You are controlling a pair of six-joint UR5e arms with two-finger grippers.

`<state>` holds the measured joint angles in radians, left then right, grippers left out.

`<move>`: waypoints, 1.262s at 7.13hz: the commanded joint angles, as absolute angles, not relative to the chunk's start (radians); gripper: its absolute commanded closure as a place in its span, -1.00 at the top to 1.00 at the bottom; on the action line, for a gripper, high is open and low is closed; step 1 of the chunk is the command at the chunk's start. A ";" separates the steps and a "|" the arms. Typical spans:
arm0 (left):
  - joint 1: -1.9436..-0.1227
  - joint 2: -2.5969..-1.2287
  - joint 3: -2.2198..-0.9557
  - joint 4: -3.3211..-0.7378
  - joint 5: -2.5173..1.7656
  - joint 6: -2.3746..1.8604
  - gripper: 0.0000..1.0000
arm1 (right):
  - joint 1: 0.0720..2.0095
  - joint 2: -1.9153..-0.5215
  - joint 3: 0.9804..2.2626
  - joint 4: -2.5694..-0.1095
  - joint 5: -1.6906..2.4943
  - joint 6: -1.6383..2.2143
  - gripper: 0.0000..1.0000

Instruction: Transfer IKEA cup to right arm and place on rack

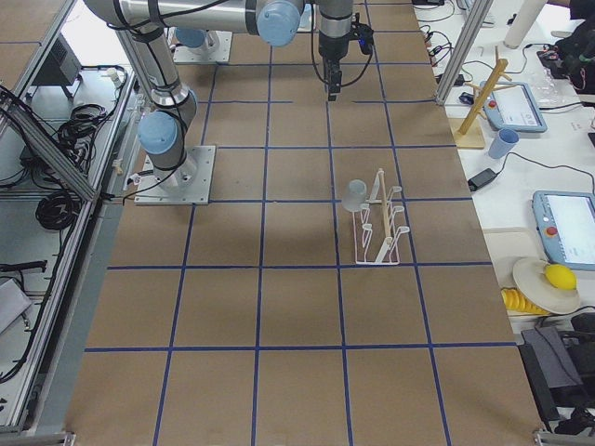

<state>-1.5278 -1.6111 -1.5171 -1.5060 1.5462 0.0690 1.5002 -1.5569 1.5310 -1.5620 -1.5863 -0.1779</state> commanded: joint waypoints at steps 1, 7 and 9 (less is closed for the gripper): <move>-1.528 -1.612 -1.517 -1.506 1.546 0.069 1.00 | 1.587 -1.559 1.531 -1.557 -1.582 -0.130 1.00; -1.525 -1.611 -1.516 -1.500 1.552 0.069 1.00 | 1.628 -1.548 1.485 -1.559 -1.583 -0.074 1.00; -1.523 -1.608 -1.516 -1.497 1.552 0.071 1.00 | 1.628 -1.549 1.485 -1.559 -1.585 -0.060 1.00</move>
